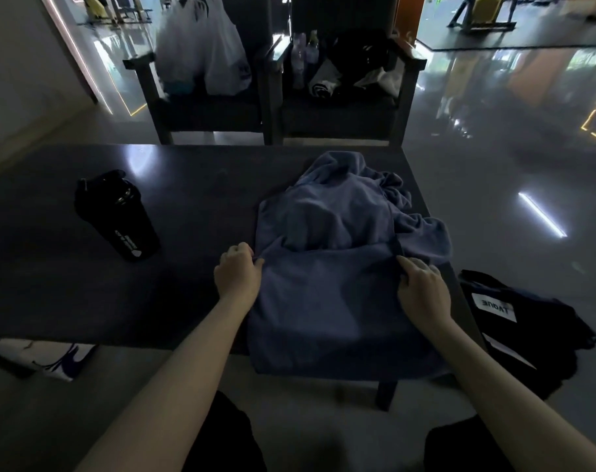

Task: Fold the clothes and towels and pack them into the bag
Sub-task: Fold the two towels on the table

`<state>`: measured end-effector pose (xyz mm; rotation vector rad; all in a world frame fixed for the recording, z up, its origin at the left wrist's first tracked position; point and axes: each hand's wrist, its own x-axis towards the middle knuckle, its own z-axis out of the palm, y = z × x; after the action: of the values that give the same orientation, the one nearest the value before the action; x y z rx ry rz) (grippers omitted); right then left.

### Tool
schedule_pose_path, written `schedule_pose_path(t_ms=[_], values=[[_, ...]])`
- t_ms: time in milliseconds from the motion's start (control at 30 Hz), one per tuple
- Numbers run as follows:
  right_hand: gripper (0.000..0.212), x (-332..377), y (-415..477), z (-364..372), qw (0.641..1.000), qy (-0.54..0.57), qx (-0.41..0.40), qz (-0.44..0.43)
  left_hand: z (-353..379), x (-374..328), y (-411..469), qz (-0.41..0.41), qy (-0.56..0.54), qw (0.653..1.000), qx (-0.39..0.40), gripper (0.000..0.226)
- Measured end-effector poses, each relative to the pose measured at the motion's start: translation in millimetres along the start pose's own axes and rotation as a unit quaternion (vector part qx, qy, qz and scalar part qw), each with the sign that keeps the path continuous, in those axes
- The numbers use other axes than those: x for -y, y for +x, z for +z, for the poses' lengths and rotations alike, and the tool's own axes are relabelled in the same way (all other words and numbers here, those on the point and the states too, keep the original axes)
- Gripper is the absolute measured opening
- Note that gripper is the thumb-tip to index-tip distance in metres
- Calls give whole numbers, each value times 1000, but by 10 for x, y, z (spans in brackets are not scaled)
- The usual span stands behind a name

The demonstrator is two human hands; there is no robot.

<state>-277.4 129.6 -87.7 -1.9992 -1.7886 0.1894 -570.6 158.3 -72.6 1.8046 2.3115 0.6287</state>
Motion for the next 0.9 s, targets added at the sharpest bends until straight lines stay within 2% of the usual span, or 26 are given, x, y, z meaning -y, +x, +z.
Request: schedule_pose_path(t_ms=[67,167,233,333,433,500,600,700,767,833,900], values=[[43,16,-25,-8,999,-33,12,-5,-38,-8,-122,22,19,999,-32,27],[41,47,-64,-60,999,-42,27,11,-69,22,-392,102,3,993,-64,18],[44,73,-128,-108,999,-31,32,31,-31,74,-588,132,6,991,-2,24],[43,80,-305,-180,997,-50,46,28,28,134,-752,132,51,987,79,41],[37,34,-534,-252,994,-78,70,25,11,126,-840,98,65,988,97,48],[38,3,-680,-299,994,-74,73,42,-40,106,-984,53,35,996,58,47],[39,-37,-902,-338,993,-77,67,53,-127,80,-1353,-22,-4,1000,-6,36],[40,-59,-1070,-359,994,-78,56,60,-123,109,-1702,-94,-58,994,-9,21],[39,-45,-1152,-390,994,-65,42,74,-45,150,-1824,-158,-154,975,33,18],[38,-22,-1229,-422,994,-53,31,93,49,184,-1871,-188,-289,934,91,15],[38,-5,-1305,-454,992,-50,25,113,110,178,-1864,-234,-446,853,134,19]])
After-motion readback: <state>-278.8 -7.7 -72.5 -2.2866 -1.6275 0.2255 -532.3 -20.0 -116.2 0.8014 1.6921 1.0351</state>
